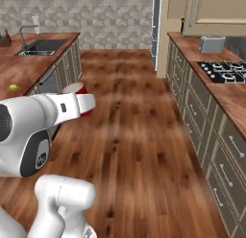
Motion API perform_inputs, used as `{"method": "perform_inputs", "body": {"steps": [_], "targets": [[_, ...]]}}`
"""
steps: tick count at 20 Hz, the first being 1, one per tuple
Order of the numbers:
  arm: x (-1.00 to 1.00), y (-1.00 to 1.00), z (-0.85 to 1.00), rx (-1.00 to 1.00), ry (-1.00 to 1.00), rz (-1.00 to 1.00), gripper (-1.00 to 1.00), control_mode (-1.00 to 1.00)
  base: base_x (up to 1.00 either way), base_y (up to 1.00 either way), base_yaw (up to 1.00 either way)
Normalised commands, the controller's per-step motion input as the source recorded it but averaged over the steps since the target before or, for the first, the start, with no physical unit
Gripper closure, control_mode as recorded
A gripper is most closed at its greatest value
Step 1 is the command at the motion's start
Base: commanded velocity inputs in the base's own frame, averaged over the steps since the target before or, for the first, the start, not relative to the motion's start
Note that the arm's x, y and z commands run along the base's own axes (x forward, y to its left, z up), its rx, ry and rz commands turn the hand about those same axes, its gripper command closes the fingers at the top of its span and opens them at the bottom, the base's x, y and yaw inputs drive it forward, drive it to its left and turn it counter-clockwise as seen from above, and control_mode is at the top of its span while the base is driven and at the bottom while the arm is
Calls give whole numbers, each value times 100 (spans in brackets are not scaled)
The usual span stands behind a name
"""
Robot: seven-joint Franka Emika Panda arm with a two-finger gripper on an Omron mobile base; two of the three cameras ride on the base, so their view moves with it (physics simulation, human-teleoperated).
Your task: Open the cabinet directly in front. Then move the beer and the mug to the dining counter with the jar on it.
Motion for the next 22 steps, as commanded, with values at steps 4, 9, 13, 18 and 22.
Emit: {"method": "perform_inputs", "body": {"steps": [4, 9, 13, 18, 22], "targets": [[0, 0, 0, 0, 0, 0, 100, 100, 5, 69, 0], [0, 0, 0, 0, 0, 0, 100, 100, -9, 100, 1], [0, 0, 0, 0, 0, 0, 100, 100, -42, 100, 4], [0, 0, 0, 0, 0, 0, 100, 100, -36, 100, 7], [0, 0, 0, 0, 0, 0, 100, 100, -10, 100, 16]]}}
